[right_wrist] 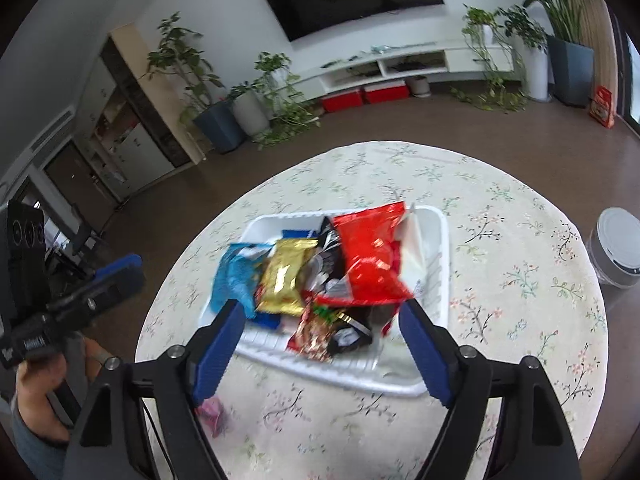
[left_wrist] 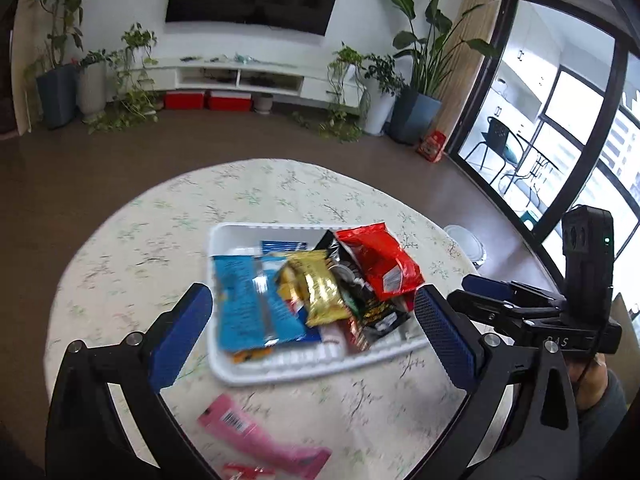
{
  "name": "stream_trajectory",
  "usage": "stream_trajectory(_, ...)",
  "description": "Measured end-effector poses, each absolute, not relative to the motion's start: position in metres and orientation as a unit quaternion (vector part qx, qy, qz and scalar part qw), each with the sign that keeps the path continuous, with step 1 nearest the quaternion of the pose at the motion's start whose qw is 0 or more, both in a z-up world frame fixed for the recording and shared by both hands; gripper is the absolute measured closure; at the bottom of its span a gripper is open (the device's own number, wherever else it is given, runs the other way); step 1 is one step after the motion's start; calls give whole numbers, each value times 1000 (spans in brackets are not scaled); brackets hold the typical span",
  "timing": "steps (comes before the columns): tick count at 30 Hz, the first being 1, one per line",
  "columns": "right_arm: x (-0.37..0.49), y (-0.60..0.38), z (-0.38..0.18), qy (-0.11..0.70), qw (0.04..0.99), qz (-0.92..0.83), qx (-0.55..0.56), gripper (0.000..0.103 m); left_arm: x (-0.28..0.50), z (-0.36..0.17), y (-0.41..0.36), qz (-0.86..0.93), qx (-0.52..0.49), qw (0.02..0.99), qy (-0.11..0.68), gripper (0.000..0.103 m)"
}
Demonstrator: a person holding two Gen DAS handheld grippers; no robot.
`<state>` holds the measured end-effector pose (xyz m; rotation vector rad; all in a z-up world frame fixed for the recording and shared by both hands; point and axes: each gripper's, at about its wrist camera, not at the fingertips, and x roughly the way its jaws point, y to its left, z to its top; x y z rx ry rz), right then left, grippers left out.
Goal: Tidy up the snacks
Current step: 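Open both tools to release the packets and withdraw from the tray, then grasp the strawberry packet with the left tool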
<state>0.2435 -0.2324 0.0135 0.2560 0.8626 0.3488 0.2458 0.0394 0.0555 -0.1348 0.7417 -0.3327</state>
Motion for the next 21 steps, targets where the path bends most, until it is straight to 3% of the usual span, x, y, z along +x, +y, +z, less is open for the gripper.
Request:
stream_trajectory(5, 198, -202, 7, 407, 886, 214, 68, 20, 179, 45, 83, -107, -56, 927, 355, 1)
stream_trajectory(11, 154, -168, -16, 416, 879, 231, 23, 21, 129, -25, 101, -63, -37, 895, 440, 1)
stream_trajectory(16, 133, -153, -36, 434, 870, 234, 16, 26, 120, -72, 81, -62, 12, 872, 485, 1)
stream_trajectory(21, 121, -149, -49, 441, 866, 234, 5, 30, 127, -85, 74, -60, 26, 869, 491, 2)
